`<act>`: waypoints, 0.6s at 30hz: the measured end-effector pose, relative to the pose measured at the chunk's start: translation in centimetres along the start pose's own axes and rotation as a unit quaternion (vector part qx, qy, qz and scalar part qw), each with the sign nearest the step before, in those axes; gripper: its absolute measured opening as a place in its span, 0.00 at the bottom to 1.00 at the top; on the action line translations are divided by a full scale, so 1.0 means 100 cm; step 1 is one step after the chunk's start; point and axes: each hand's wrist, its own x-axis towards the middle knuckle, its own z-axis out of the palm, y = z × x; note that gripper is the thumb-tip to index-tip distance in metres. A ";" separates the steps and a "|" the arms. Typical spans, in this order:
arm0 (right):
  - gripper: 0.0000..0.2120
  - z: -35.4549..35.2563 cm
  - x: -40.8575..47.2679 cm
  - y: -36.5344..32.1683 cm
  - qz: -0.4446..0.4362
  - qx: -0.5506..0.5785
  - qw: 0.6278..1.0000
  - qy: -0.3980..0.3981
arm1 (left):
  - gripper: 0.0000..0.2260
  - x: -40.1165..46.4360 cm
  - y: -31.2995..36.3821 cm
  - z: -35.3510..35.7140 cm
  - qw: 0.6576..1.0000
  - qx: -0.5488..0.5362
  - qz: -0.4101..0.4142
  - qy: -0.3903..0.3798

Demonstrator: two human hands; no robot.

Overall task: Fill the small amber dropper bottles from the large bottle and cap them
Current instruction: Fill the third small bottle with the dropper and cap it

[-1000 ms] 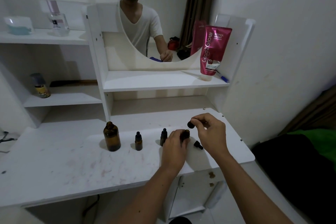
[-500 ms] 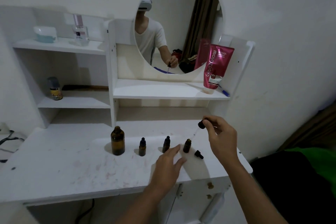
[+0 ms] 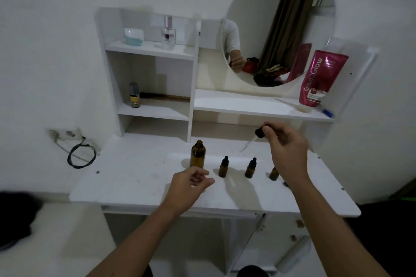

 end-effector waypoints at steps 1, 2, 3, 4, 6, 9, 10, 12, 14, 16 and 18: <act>0.08 0.009 0.000 -0.004 0.004 0.014 1.000 -0.005 | 0.11 0.001 -0.003 -0.007 1.000 -0.004 -0.006 0.020; 0.07 0.018 0.000 -0.007 0.008 0.029 1.000 -0.009 | 0.11 0.002 -0.006 -0.013 0.999 -0.005 -0.012 0.040; 0.07 0.026 0.000 -0.011 0.014 0.045 0.999 -0.012 | 0.12 0.004 -0.010 -0.018 0.998 -0.002 -0.017 0.062; 0.07 0.034 0.000 -0.014 0.019 0.060 0.998 -0.015 | 0.13 0.007 -0.013 -0.023 0.996 0.002 -0.020 0.084; 0.07 0.049 0.001 -0.020 0.019 0.074 0.997 -0.023 | 0.17 0.014 -0.017 -0.028 0.993 0.005 -0.020 0.120; 0.07 0.068 0.004 -0.029 0.013 0.081 0.996 -0.036 | 0.26 0.026 -0.018 -0.029 0.993 -0.003 -0.026 0.114; 0.07 0.073 0.005 -0.030 0.010 0.081 0.996 -0.038 | 0.28 0.030 -0.018 -0.028 0.994 -0.010 -0.027 0.105; 0.07 0.081 0.007 -0.033 0.011 0.082 0.996 -0.040 | 0.31 0.038 -0.018 -0.025 0.995 -0.021 -0.026 0.091; 0.07 0.088 0.008 -0.034 0.013 0.085 0.995 -0.044 | 0.32 0.042 -0.020 -0.022 0.996 -0.024 -0.027 0.082; 0.07 0.094 0.009 -0.034 0.011 0.083 0.995 -0.052 | 0.30 0.043 -0.025 -0.019 0.996 -0.026 -0.032 0.073; 0.08 0.099 0.009 -0.031 -0.001 0.066 0.996 -0.065 | 0.25 0.043 -0.029 -0.015 0.997 -0.016 -0.035 0.072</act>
